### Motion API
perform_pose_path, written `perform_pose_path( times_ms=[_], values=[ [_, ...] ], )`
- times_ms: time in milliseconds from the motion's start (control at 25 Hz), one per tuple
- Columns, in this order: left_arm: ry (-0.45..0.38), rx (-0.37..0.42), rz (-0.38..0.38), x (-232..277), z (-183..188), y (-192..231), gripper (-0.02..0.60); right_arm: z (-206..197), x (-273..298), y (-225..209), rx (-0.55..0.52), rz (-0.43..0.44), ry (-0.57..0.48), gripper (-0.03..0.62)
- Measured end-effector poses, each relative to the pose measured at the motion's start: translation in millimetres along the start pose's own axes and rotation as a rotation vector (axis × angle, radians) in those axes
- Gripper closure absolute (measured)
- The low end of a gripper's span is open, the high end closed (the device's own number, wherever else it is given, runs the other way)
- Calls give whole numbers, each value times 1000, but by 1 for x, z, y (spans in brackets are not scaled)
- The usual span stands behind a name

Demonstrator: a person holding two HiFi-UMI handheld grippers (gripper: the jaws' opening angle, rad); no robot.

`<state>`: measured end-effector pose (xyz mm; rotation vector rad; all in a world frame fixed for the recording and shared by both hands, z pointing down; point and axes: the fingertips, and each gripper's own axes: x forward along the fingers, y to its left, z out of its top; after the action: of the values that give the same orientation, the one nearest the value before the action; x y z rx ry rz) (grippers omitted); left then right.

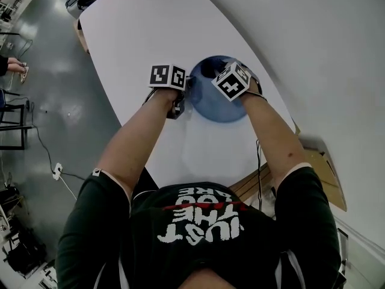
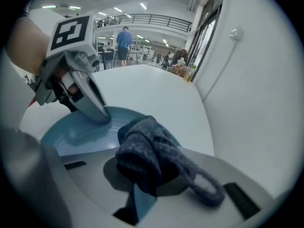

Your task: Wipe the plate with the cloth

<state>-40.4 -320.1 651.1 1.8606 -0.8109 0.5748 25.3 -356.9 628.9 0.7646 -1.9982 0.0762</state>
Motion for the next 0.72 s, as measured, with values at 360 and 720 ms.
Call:
perform_pose_path(
  times_ms=[360,720],
  values=[
    [-28,-80,5,-4,0,8,563,-68,-39,-7,-22,47,170,548],
    [-58,-126,27,-5,1,18,555,-93,-78,77,-80,243,172,548]
  ],
)
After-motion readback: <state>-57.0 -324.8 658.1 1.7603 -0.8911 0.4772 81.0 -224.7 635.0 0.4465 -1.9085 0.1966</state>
